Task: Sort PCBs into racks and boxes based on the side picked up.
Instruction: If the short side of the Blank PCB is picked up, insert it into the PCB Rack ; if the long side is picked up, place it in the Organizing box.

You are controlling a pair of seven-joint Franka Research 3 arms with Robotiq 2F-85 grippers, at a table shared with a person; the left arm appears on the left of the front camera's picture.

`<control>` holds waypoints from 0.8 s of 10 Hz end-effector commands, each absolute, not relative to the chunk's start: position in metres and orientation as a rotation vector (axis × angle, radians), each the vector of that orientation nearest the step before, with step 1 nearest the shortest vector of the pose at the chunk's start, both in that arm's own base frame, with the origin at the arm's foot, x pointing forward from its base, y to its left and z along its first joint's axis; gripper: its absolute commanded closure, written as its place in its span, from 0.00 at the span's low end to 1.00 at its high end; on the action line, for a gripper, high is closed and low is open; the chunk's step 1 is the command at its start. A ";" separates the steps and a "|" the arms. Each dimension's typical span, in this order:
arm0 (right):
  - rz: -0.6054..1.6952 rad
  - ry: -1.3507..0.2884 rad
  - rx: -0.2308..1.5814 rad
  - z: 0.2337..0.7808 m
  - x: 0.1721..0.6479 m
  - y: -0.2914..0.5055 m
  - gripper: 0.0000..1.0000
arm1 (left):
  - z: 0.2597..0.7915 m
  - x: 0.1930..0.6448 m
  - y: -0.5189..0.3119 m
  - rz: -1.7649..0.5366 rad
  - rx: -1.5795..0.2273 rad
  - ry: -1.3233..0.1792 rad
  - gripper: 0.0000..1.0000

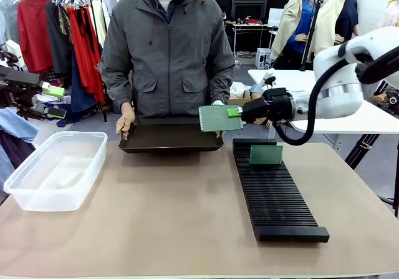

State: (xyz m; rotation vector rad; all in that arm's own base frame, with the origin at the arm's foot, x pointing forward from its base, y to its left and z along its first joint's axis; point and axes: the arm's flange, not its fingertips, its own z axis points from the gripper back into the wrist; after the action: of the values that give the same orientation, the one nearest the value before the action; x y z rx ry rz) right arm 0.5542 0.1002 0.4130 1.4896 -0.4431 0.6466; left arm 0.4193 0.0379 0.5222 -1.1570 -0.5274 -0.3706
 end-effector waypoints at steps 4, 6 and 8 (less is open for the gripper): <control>0.691 -0.602 1.470 0.409 0.521 0.036 1.00 | 0.524 0.418 0.038 -0.366 -1.169 -0.520 0.00; 0.733 -0.606 1.463 0.400 0.515 0.017 1.00 | 0.524 0.418 0.038 -0.366 -1.169 -0.520 0.00; 0.789 -0.605 1.433 0.387 0.507 0.000 1.00 | 0.524 0.418 0.038 -0.366 -1.169 -0.520 0.00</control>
State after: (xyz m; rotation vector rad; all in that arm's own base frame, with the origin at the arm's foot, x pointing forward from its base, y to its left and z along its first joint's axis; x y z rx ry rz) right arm 0.5159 0.0069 0.3939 1.4476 -0.5910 0.7327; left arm 0.4193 0.0380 0.5222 -1.1571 -0.5273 -0.3705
